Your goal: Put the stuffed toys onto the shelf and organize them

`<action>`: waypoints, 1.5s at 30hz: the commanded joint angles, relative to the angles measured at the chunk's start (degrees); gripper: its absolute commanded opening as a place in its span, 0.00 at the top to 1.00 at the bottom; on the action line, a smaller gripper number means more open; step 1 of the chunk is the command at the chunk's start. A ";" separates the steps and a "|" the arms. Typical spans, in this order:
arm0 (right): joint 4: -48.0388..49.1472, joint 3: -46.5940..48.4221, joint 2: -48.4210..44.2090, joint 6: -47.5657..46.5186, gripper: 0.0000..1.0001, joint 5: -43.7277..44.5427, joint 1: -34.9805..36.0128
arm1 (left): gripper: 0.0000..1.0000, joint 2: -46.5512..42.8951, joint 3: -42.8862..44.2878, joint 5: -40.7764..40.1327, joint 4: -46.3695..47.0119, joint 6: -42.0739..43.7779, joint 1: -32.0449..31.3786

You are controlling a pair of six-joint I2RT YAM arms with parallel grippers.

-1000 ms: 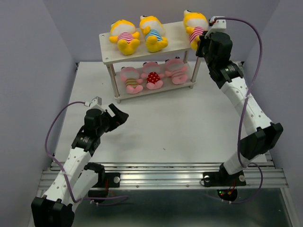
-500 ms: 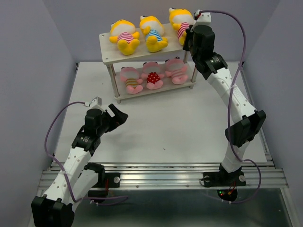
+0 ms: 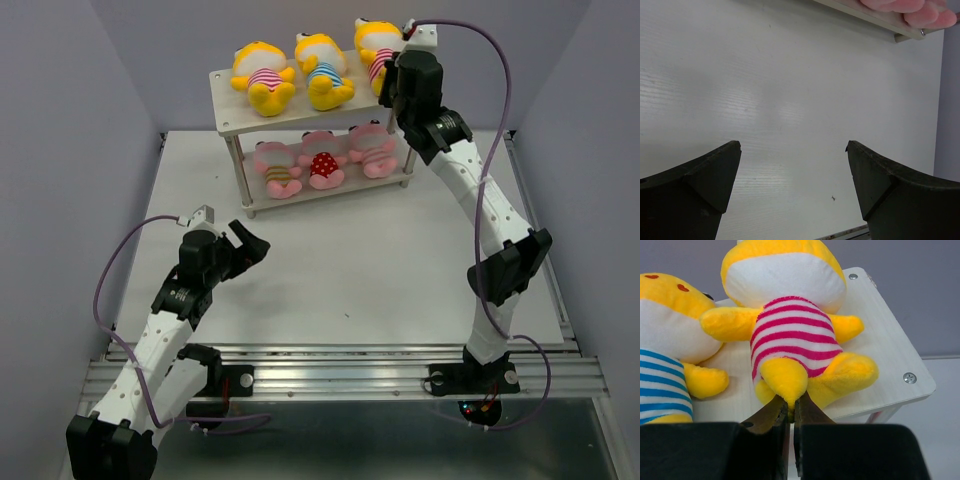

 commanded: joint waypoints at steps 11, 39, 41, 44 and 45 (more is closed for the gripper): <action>-1.75 5.42 1.03 1.77 0.83 -0.13 0.44 | 0.01 -1.72 1.91 -0.70 0.57 1.17 -0.31; 2.02 0.50 -2.57 4.41 0.43 -5.22 0.44 | 0.01 -1.81 1.47 -0.70 1.09 1.08 -0.31; 2.38 0.06 -3.10 4.84 0.41 -5.58 0.44 | 0.01 -1.81 1.56 -0.70 1.18 1.08 -0.31; 2.99 -0.29 -4.15 5.11 0.39 -6.37 0.44 | 0.01 -1.81 1.56 -0.70 1.01 1.08 -0.31; 3.34 -0.73 -4.42 5.20 0.39 -6.81 0.44 | 0.01 -1.81 1.47 -0.70 1.09 1.08 -0.22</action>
